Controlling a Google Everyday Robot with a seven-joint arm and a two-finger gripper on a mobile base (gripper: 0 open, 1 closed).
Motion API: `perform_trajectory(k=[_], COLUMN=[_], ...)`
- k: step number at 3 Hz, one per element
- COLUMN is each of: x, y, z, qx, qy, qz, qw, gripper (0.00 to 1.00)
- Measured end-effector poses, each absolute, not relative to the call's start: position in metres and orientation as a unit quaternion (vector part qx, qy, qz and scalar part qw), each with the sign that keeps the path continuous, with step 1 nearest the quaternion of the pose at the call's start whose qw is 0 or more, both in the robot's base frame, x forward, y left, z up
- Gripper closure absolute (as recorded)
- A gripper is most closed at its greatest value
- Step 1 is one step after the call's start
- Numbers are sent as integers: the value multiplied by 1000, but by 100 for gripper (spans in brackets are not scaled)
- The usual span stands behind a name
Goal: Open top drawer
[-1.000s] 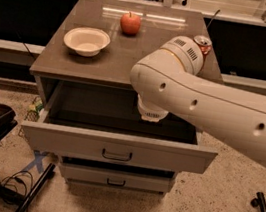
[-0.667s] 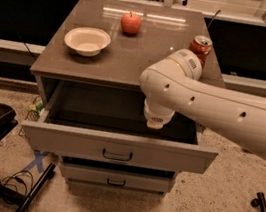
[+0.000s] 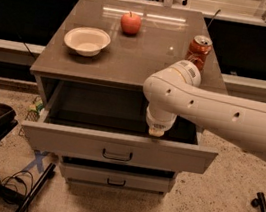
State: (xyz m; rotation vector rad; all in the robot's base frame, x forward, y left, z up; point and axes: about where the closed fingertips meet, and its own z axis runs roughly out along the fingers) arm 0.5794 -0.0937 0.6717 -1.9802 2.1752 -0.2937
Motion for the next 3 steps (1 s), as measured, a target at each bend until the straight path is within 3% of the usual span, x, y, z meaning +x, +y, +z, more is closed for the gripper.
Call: perform_trajectory(k=[3], x=[524], y=[-99], z=[649], qx=[-654], qy=[753], qz=[-41], qw=[63], gripper=[100])
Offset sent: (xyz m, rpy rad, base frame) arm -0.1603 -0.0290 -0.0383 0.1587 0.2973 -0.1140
